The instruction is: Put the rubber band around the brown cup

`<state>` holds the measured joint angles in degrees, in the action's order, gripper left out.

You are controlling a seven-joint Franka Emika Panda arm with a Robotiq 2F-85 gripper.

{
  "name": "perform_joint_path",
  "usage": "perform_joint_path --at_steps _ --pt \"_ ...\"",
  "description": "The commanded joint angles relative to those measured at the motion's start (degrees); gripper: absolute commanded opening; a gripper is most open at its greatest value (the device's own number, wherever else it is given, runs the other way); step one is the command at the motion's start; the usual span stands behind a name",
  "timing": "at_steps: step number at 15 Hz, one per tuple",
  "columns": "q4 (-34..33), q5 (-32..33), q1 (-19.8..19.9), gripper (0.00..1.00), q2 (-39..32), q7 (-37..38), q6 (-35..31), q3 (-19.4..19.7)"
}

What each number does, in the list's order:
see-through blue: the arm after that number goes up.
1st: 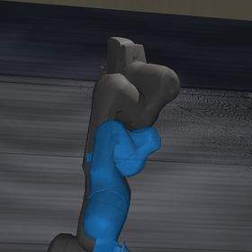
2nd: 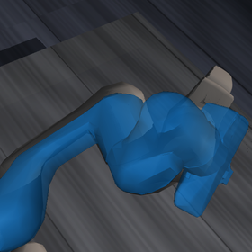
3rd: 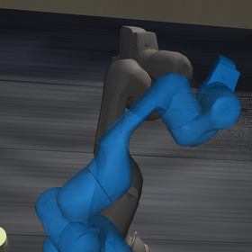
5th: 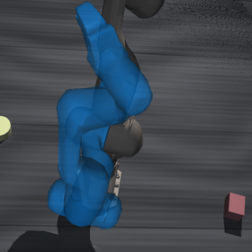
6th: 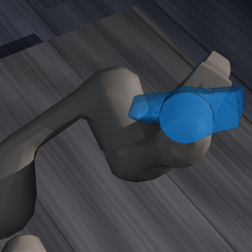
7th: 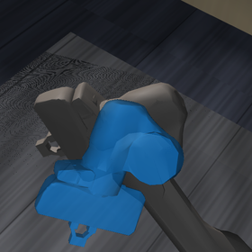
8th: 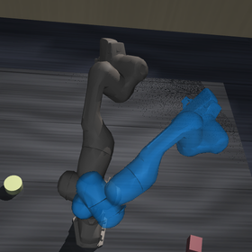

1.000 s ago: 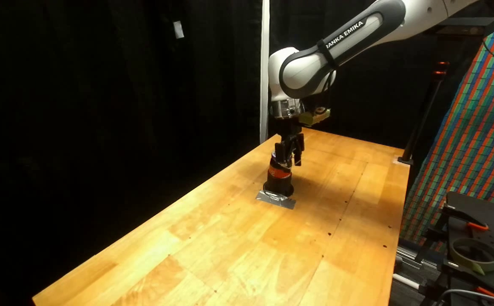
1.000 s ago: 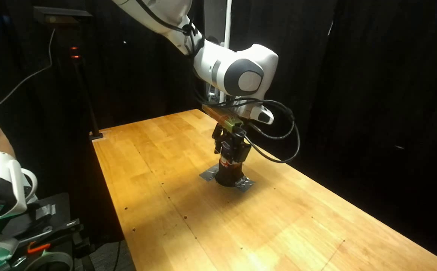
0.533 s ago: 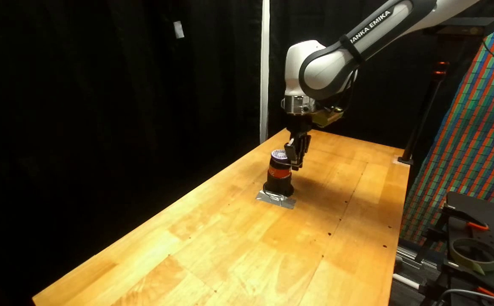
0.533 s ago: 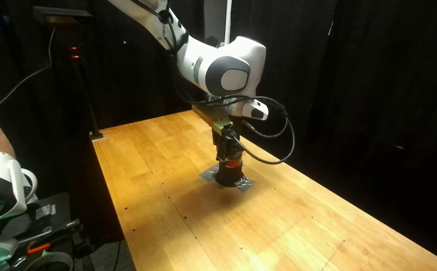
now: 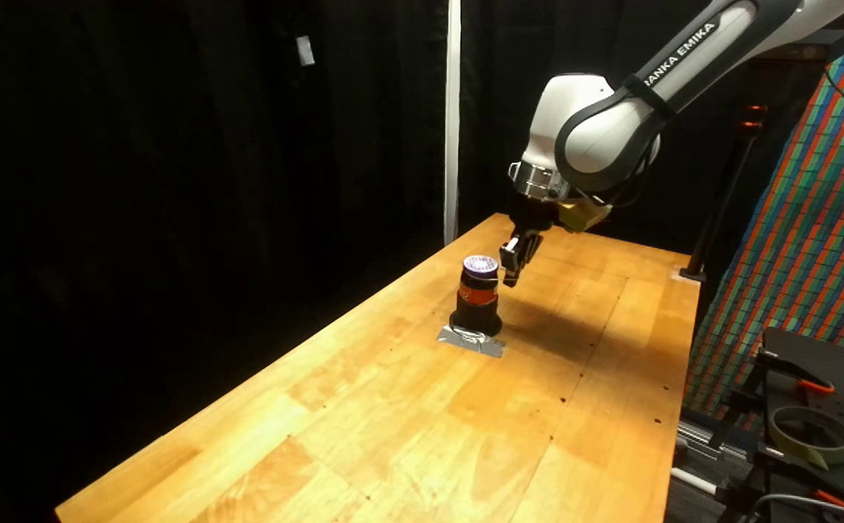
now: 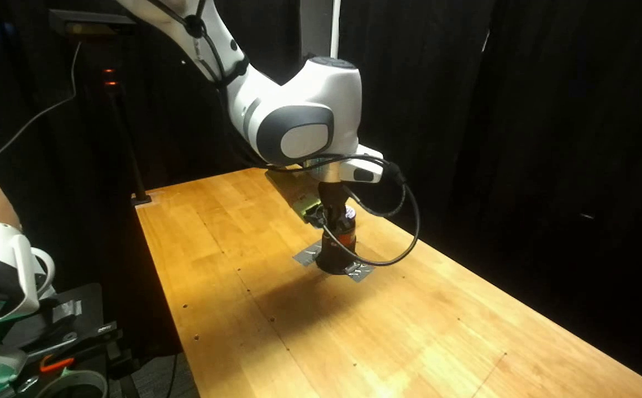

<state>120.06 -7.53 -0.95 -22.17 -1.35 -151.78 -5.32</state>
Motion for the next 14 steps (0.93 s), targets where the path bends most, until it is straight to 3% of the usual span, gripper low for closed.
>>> perform_joint_path --at_steps 1,5,7,11,14 --pt "8.6 -5.5 3.0 0.00 5.2 -5.4 -9.6 -3.2" --pt "13.5 -13.1 7.8 0.00 7.0 -12.5 -17.9 -9.2" --pt "15.0 -19.1 11.9 0.00 7.4 -18.0 -21.4 -14.4" --pt "14.4 -34.9 24.3 0.00 4.8 -32.3 -33.1 -31.3" --pt "12.3 -38.3 34.3 0.00 0.8 -37.8 -41.1 -44.5"
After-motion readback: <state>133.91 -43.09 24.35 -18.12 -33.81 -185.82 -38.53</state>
